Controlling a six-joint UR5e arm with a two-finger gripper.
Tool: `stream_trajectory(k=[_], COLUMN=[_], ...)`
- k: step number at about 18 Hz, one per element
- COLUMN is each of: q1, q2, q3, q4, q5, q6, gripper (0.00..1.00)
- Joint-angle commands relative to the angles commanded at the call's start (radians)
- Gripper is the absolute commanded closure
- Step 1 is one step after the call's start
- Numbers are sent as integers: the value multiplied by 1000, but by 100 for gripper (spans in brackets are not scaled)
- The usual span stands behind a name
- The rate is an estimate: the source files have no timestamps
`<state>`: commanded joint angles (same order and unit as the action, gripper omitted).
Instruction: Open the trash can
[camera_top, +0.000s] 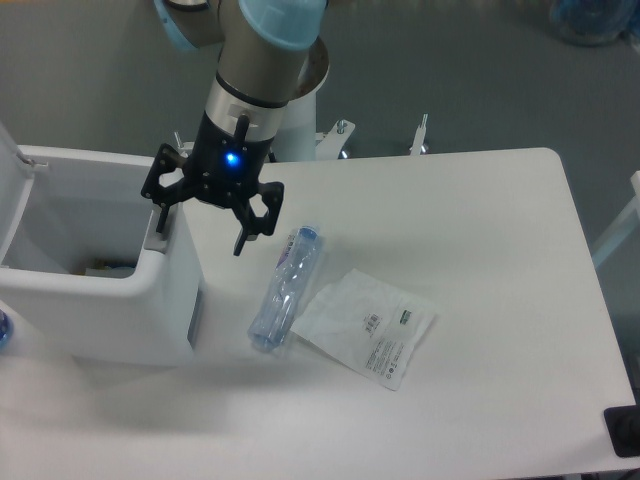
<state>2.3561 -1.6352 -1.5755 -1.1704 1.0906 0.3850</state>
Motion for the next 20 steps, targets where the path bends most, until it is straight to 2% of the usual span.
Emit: stream_trajectory(k=[3,5,7,10,12,14,16,18,20], q1=[77,112,140,195,219,279,311,340,368], q2=[2,-8,-44,-64,-118,-165,-224,-262,-291], q3=[31,38,38,23,26,32,54,89,92], q4=[0,23,55,77,78,93,132,137,135], q5=[40,66,138,193,242,311,336,345,348], q6=[79,235,378,431,439,506,566,618,699], gripper=[0,0,0,0,0,0,0,0,0])
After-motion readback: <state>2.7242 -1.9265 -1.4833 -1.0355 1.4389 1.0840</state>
